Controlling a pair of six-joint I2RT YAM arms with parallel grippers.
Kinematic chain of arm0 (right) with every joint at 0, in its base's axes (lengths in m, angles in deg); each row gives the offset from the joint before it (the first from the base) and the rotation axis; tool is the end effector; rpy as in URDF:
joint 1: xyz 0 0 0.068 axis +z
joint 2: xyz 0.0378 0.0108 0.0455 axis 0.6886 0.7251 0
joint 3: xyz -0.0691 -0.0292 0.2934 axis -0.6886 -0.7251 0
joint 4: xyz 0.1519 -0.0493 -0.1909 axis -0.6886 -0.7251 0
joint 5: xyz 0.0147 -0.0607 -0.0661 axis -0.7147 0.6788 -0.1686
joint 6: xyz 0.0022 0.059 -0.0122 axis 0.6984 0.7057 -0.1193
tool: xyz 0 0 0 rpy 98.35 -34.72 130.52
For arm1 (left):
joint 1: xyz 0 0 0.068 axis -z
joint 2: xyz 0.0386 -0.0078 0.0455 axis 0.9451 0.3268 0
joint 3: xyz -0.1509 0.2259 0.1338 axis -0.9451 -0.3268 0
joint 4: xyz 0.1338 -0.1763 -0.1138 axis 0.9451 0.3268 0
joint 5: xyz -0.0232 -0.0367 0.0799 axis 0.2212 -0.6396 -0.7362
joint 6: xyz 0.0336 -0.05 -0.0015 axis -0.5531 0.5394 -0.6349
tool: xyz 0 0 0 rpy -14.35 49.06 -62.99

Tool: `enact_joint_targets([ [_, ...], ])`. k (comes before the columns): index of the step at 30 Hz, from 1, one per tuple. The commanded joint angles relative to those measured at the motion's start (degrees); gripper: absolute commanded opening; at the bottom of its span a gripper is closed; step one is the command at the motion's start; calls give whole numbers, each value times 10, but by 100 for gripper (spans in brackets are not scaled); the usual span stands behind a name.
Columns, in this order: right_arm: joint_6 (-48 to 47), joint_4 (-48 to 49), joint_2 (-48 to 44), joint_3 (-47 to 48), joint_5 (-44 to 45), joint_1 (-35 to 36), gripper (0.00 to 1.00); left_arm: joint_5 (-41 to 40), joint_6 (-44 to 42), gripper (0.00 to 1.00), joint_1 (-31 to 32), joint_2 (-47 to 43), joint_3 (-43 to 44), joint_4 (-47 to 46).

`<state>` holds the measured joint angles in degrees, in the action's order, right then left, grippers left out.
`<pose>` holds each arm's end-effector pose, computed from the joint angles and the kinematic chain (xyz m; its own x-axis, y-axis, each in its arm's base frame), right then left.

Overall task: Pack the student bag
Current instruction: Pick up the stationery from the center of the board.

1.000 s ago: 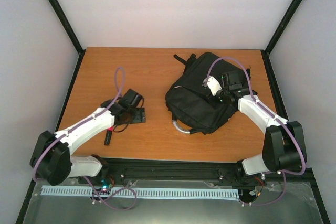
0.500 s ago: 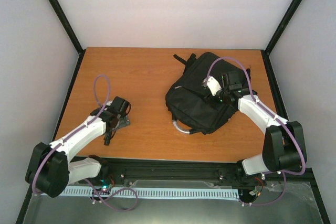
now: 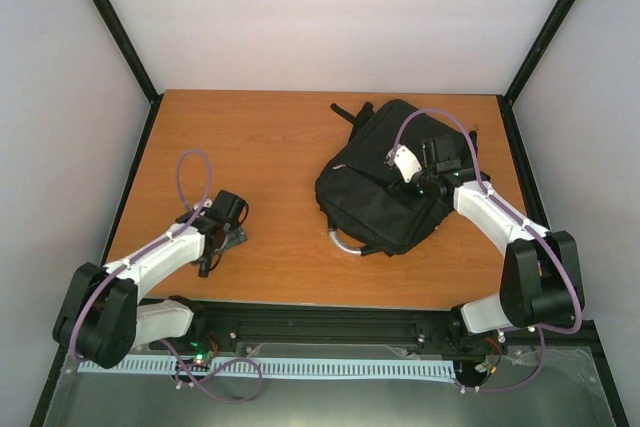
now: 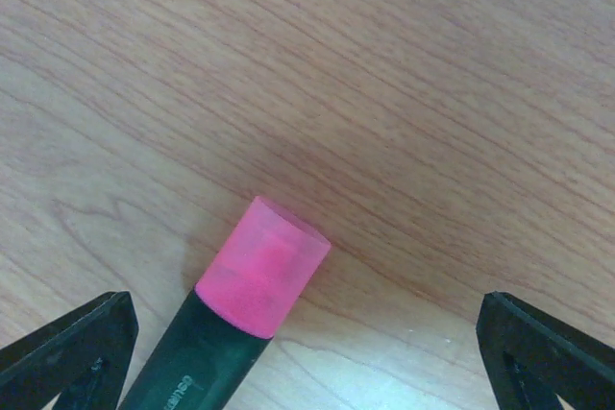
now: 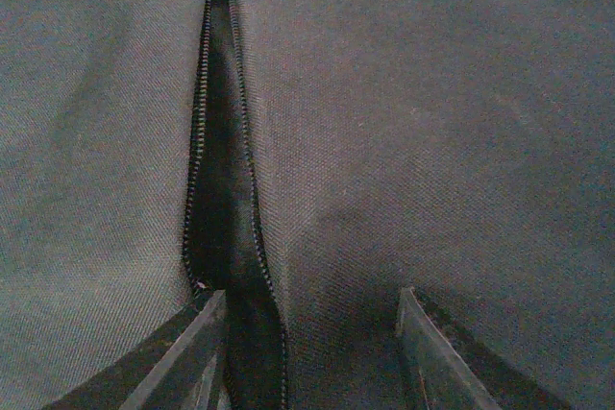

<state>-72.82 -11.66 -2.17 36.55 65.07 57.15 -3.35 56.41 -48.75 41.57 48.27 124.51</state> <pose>0.2693 0.0795 0.2535 -0.4974 -0.5806 -0.6446 -0.7222 0.6888 -0.0631 0.1583 -0.0452 0.1884 -0.7599 -0.4579 -0.4615 -0.5361 0.8429 0.0465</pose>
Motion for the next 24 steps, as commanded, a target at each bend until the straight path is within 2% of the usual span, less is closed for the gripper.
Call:
enact_joint_targets([
  [1, -2, -4, -12, 13, -8, 4, 49, 16, 4, 100, -6, 11, 1, -27],
  [15, -2, -4, -11, 13, -7, 4, 50, 87, -9, 100, -7, 32, -2, -47],
  [24, -3, -4, -9, 13, -5, 4, 50, 176, -12, 96, -6, 16, -10, -62],
])
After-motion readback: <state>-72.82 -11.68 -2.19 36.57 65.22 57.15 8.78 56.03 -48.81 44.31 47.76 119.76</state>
